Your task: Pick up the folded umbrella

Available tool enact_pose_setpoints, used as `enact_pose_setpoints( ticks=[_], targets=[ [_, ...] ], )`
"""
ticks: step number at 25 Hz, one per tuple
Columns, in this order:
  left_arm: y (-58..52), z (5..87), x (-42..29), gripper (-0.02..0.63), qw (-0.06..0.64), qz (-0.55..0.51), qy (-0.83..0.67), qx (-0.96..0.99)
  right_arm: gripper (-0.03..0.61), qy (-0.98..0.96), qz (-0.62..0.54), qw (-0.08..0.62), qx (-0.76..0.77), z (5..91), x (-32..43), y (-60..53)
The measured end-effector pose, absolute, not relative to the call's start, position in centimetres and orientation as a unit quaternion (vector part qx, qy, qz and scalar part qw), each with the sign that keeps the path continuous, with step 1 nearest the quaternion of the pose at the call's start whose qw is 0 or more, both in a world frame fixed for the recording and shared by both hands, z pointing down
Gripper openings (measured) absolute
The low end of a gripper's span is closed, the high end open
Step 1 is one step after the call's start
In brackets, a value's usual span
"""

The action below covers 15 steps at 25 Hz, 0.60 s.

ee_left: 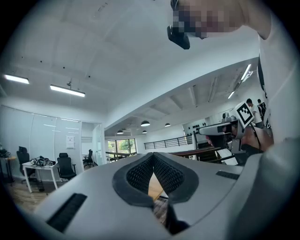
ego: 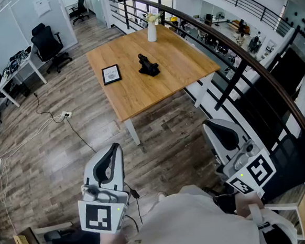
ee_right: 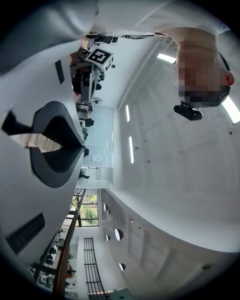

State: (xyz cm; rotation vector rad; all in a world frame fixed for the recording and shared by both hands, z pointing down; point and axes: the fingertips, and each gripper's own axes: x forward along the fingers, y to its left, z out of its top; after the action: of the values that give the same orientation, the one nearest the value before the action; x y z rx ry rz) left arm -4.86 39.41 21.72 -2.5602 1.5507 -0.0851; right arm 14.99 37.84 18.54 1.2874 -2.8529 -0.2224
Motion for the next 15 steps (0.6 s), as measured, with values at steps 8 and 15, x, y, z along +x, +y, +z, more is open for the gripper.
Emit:
enact_pose_setpoints(
  ticks=[8,15],
  targets=[
    [38.8,21.6,-5.0,0.018,0.096,-0.022,0.519,-0.849,0.028,-0.91,-0.064,0.007,0.41,19.5,15.3,37.2],
    [38.7,21.5,-6.0,0.018,0.093,-0.021,0.518,-0.85,0.031,-0.908,-0.059,-0.004,0.415,19.7,14.3,36.7]
  ],
)
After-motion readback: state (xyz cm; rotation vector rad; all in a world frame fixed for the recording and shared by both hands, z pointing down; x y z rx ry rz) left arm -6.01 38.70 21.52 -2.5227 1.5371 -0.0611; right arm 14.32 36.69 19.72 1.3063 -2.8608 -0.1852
